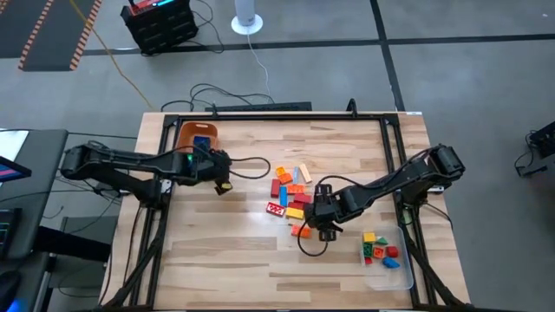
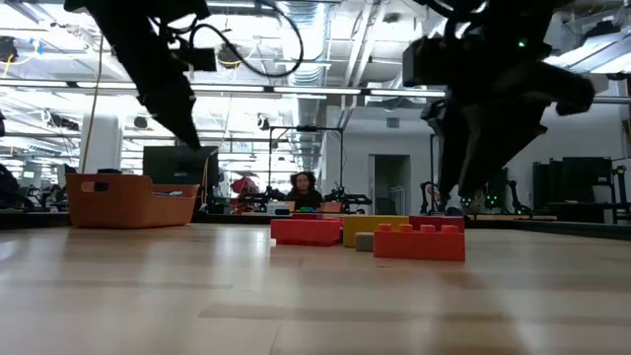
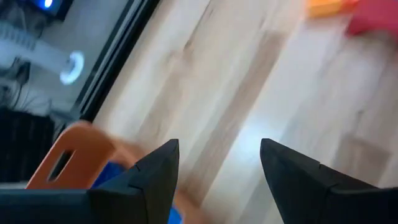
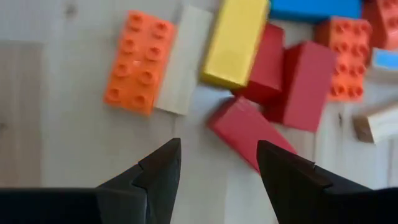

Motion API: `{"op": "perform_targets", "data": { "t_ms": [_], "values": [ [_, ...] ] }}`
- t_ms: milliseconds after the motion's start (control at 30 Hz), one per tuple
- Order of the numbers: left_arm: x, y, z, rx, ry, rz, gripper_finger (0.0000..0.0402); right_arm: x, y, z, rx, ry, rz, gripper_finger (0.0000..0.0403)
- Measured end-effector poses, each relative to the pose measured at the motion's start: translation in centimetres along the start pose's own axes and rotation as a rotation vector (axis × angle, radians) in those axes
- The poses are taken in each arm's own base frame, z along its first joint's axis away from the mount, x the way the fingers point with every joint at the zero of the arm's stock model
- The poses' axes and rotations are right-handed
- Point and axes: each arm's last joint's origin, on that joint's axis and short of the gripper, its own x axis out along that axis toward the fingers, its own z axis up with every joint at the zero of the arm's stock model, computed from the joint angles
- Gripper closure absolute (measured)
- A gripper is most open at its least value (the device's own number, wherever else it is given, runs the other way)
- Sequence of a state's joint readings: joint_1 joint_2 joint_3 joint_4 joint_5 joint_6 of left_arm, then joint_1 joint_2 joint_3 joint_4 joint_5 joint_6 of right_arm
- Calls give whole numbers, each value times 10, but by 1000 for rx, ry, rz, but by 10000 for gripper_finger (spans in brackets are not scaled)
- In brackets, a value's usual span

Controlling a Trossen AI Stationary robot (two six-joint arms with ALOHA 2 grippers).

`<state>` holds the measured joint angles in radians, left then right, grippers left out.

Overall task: Sort blocks by size
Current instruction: Put the large red wooden block into the orange bin

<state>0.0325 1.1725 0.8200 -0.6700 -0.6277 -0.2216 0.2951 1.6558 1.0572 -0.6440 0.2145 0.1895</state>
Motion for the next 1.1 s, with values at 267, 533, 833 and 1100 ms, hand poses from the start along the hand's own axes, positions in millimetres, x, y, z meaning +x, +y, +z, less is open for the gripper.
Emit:
{"op": "perform_targets", "data": {
  "t_ms": [267, 533, 833, 1100],
  "values": [
    [-9, -14, 3, -2, -71, -62, 181, 7, -13, 7, -133, -24, 71, 158],
    [-14, -20, -1, 29, -59, -81, 181, 12, -20, 4, -338, 52, 105, 111],
    [-14, -20, -1, 16, -63, -84, 181, 32, -26, 1, -379, 126, 47, 90],
    [-14, -20, -2, 29, -56, -81, 181, 56, -26, 2, -430, 201, 33, 91]
  ]
}}
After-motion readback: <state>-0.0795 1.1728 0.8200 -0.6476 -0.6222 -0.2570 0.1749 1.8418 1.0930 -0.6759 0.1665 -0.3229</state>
